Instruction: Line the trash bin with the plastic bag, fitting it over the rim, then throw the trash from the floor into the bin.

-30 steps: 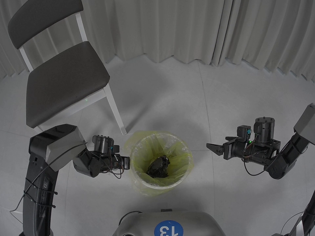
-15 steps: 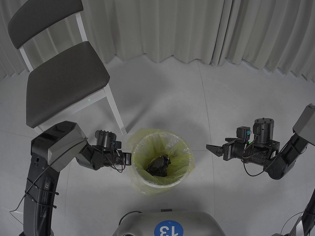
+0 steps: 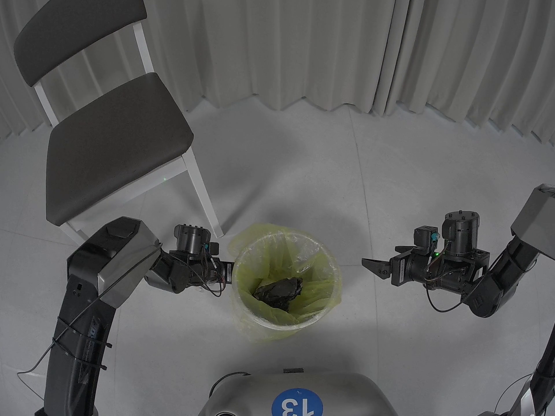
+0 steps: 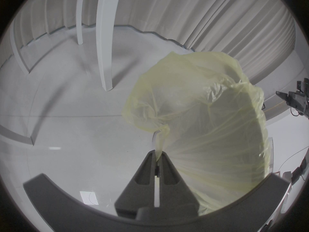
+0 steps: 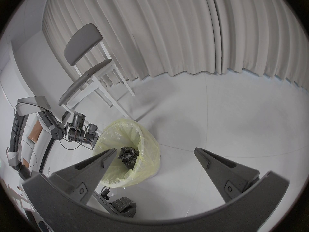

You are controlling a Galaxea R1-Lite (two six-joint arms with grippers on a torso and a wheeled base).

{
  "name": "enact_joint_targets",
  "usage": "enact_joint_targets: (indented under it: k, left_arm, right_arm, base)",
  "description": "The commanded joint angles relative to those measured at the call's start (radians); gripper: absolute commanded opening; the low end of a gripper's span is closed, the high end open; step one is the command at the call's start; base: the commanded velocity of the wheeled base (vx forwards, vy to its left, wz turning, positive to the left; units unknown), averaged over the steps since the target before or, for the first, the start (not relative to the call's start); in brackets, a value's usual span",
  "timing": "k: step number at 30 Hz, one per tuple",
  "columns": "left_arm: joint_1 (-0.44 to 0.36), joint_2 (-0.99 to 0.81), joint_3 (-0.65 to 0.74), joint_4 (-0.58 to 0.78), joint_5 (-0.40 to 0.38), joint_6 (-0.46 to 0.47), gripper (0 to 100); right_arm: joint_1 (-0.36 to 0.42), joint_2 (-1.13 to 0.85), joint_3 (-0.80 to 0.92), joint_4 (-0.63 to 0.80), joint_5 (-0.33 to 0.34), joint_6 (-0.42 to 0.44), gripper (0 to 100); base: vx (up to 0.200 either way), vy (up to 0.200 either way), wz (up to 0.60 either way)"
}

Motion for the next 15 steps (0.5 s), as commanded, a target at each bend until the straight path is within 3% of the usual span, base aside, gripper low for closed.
enact_joint_targets:
  k: [1,15]
  left_arm:
    - [-0.001,0.032,-0.025,0.001,0.004,0.000,0]
    - [-0.002,-0.010,0.033,-0.019,0.018,0.002,0]
  right_arm:
    - [0.001,0.015,0.000,-0.002,0.000,-0.005,100]
    - [0.001,0.013,0.000,-0.002,0.000,-0.006,100]
  base:
    - [0.000,0.000,0.00]
    - [0.000,0.000,0.00]
